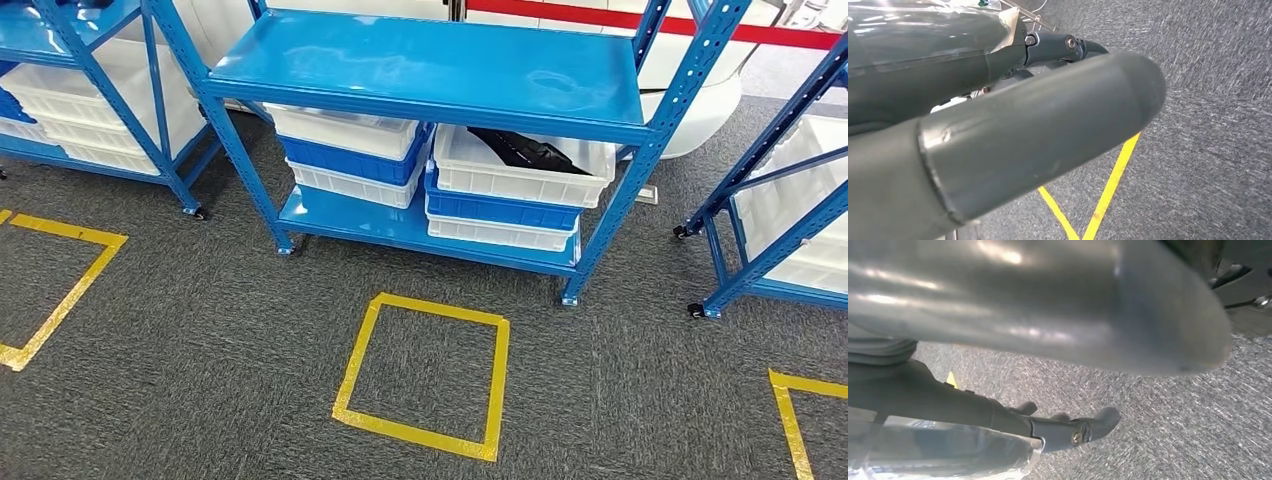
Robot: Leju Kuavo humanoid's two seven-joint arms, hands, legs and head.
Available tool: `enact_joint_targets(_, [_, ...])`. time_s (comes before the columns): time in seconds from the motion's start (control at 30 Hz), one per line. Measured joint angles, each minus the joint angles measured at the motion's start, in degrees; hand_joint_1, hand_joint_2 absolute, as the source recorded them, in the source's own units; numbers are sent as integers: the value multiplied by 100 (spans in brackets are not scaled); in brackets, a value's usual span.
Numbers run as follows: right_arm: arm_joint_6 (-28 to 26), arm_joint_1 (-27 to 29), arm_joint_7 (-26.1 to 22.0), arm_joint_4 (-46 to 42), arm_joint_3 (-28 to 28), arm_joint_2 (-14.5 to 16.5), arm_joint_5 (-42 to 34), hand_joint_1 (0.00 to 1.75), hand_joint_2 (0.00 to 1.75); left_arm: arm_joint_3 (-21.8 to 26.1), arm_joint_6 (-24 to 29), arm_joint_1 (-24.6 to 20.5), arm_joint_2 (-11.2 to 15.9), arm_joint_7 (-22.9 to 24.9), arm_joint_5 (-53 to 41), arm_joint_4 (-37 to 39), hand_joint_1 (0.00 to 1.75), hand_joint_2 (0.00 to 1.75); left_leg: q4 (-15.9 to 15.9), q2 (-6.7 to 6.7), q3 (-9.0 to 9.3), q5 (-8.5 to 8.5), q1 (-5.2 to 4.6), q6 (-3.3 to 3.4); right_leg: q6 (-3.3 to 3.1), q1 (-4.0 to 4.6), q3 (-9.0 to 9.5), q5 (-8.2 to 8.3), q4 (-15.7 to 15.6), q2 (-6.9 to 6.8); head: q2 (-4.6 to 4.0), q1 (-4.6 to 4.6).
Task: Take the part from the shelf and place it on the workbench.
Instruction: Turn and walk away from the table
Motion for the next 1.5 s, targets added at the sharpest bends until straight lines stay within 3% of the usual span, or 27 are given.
enact_joint_targets(0.03, [1,2,0,0,1,0,3,0,0,1,1,7,0,1,0,0,0,0,116,0,-133,57,1,2,-5,5,29,-26,0,10,0,0])
enact_joint_targets(0.07, [2,6,0,0,1,-1,4,0,0,1,4,12,0,2,-1,0,0,0,28,1,-161,217,1,15,1,8,68,-56,0,21,0,-1])
enact_joint_targets(0.13, [3,9,0,0,1,4,7,0,0,2,12,13,2,3,-7,0,0,0,-693,3,86,717,-12,85,28,12,147,-122,-4,39,0,-4])
enact_joint_targets(0.2, [5,-5,0,0,1,19,7,0,0,1,18,-1,5,-1,-14,0,0,0,-1314,12,351,949,-53,174,87,43,192,-197,-21,48,0,-6])
enact_joint_targets(0.3, [7,-16,1,0,1,32,-4,0,0,0,20,-20,5,-6,-33,0,0,0,-1496,6,468,893,-95,290,215,83,316,-202,0,43,0,-13])
enact_joint_targets(0.37, [1,-14,3,0,1,33,-24,0,0,0,18,-20,3,-4,-58,0,0,0,-1548,2,580,899,-82,366,246,100,276,-299,196,24,0,-9])
enact_joint_targets(0.43, [-7,-24,6,0,1,31,-39,0,0,0,7,-22,-1,-4,-70,0,0,0,-1570,8,657,883,-70,412,210,87,-26,-567,749,6,0,7])
enact_joint_targets(0.5, [-9,-27,12,0,1,29,-38,0,0,1,-2,-24,-1,-4,-66,0,0,0,-1568,9,689,838,-77,431,204,78,-475,-799,1426,1,0,18])
enact_joint_targets(0.53, [-9,-19,21,0,1,27,-35,0,0,2,-2,-23,-1,-4,-59,0,0,0,-1567,4,716,808,-81,428,239,74,-616,-801,1564,0,0,19])
enact_joint_targets(0.57, [-9,-8,29,0,1,24,-30,0,0,2,-3,-21,-2,-4,-48,0,0,0,-1566,-5,755,775,-82,418,284,71,-661,-703,1504,-1,0,27])
enact_joint_targets(0.63, [-9,13,42,0,1,15,-19,0,0,2,-3,-16,-9,-3,-27,0,0,0,-1565,-23,860,695,-82,380,388,64,-469,-249,805,-4,0,38])
enact_joint_targets(0.7, [-9,16,43,3,1,6,-10,0,0,2,-3,-16,-16,-4,-20,0,0,0,-1554,-26,948,602,-98,316,343,77,-278,-40,208,-25,0,38])
enact_joint_targets(0.8, [-9,17,47,4,1,2,-1,0,0,2,-3,-21,-17,8,-19,0,0,0,-1492,-21,1029,527,-110,204,131,86,-152,-61,76,-40,0,23])
enact_joint_targets(0.87, [-9,29,51,4,1,7,3,0,0,2,-2,-24,-20,19,-17,0,0,0,-1320,-24,1045,455,-89,146,55,39,-31,-44,42,-28,0,12])
enact_joint_targets(0.93, [-9,11,52,4,1,15,10,0,0,2,1,-30,-20,10,-14,0,0,0,-854,-26,803,220,-66,81,10,21,64,-77,33,-20,0,-2])
enact_joint_targets(1.0, [-9,-4,51,4,1,20,20,0,0,2,3,-26,-18,2,-11,1,0,0,-221,-27,353,-52,-58,32,-25,26,105,-124,35,-6,0,-15])
enact_joint_targets(1.03, [-9,-5,50,4,1,21,23,0,0,2,4,-19,-17,4,-10,1,0,0,-37,-27,161,-105,-54,22,-32,28,136,-158,35,4,0,-17])
enact_joint_targets(1.07, [-9,1,50,4,1,22,26,0,0,2,5,-12,-17,7,-9,1,0,0,-30,-26,47,-46,-50,23,-29,29,183,-199,35,14,0,-20])
enact_joint_targets(1.1, [-9,8,50,4,1,22,28,0,0,3,7,-6,-16,9,-9,1,0,0,-194,-25,13,131,-47,34,-19,29,244,-246,35,22,0,-20])
enact_joint_targets(1.17, [-8,19,50,5,2,27,31,0,0,3,12,6,-11,11,-9,1,0,0,-817,-23,101,696,-58,90,12,35,370,-347,35,30,0,-20])
enact_joint_targets(1.23, [-5,3,51,4,3,36,33,0,0,3,15,12,-4,-6,-10,2,0,0,-1200,-16,159,895,-105,179,77,59,420,-444,20,45,0,-33])
enact_joint_targets(1.3, [0,-8,52,3,3,44,27,0,0,4,16,12,-2,-4,-13,1,0,0,-1271,-33,191,824,-135,282,171,102,494,-477,64,53,0,-44])
enact_joint_targets(1.37, [2,1,55,3,3,40,17,0,0,5,16,12,-6,14,-17,0,0,0,-1333,-49,317,861,-117,368,243,122,552,-530,221,36,0,-40])
enact_joint_targets(1.4, [2,2,56,2,3,37,13,0,0,5,14,10,-8,14,-20,0,0,0,-1345,-45,389,850,-108,402,260,121,492,-620,376,28,0,-36])
enact_joint_targets(1.5, [1,-14,56,2,3,29,8,0,0,4,4,1,-11,9,-51,0,0,0,-1351,-32,519,775,-107,459,187,116,-111,-1063,1345,13,0,-14])
